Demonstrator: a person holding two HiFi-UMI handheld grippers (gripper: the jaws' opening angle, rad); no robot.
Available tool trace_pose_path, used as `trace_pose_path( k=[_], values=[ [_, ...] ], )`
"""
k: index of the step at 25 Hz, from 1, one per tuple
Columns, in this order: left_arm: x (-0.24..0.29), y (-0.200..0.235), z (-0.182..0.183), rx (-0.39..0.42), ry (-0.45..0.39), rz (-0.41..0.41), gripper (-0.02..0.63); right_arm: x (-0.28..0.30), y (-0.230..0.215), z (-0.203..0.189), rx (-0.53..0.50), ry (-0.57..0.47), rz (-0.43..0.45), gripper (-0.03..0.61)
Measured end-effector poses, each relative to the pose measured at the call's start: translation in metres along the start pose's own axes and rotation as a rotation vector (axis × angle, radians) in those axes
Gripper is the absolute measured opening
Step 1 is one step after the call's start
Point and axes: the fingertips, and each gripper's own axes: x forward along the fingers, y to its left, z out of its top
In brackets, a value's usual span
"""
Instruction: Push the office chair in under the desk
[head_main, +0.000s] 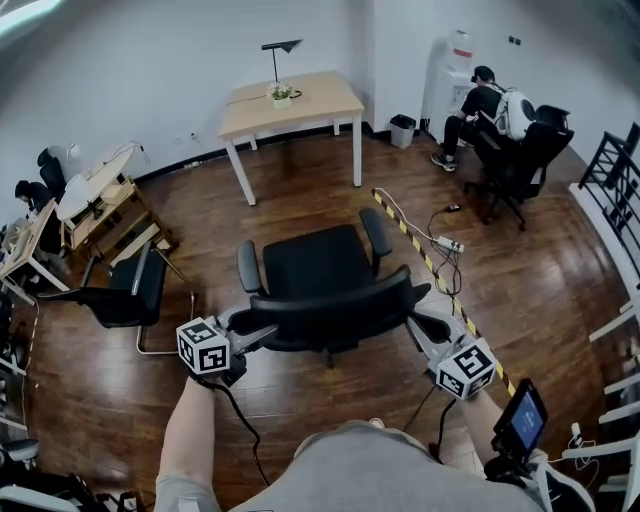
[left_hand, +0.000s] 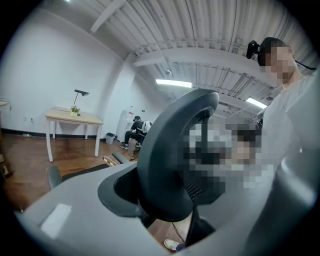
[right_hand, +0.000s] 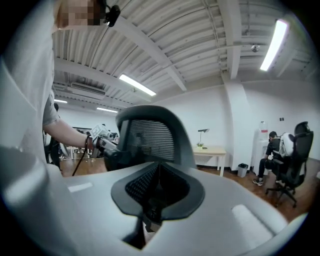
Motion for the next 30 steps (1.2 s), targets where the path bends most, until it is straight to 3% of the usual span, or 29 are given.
trace_pose_path(
  k=[1, 2, 4, 9, 13, 14, 15, 16, 23, 30],
  values=[
    [-0.002, 0.0, 0.001, -0.002, 0.001, 0.0, 0.237, 0.003, -0.017, 0.003, 0.024, 0.0, 0.005, 0.044],
    [-0.004, 0.002, 0.001, -0.005, 0.002, -0.001, 0.236, 0.009, -0.031, 0.005, 0.053, 0.007, 0.023, 0.132],
    [-0.007, 0.006, 0.0, -0.01, 0.004, -0.002, 0.236, 0.024, -0.048, 0.006, 0.102, 0.034, 0.089, 0.23],
    [-0.01, 0.011, -0.002, -0.013, 0.02, -0.009, 0.236, 0.063, -0.035, 0.0, 0.179, 0.104, 0.35, 0.322],
    [-0.008, 0.015, 0.004, -0.029, 0.028, -0.02, 0.235, 0.088, -0.013, -0.004, 0.177, 0.177, 0.52, 0.325],
    [-0.009, 0.014, 0.004, -0.035, 0.028, -0.021, 0.235, 0.091, -0.008, -0.004, 0.157, 0.194, 0.534, 0.304],
    [-0.01, 0.013, 0.004, -0.041, 0.027, -0.021, 0.232, 0.092, -0.003, -0.006, 0.142, 0.209, 0.544, 0.241],
    [-0.012, 0.011, 0.004, -0.047, 0.025, -0.019, 0.23, 0.092, 0.0, -0.007, 0.136, 0.221, 0.553, 0.233],
    [-0.012, 0.013, 0.003, -0.059, 0.007, -0.005, 0.225, 0.092, 0.004, -0.01, 0.141, 0.228, 0.547, 0.218],
    [-0.007, 0.011, 0.014, -0.083, -0.015, -0.055, 0.211, 0.094, 0.0, -0.003, 0.151, 0.242, 0.537, 0.219]
  ],
)
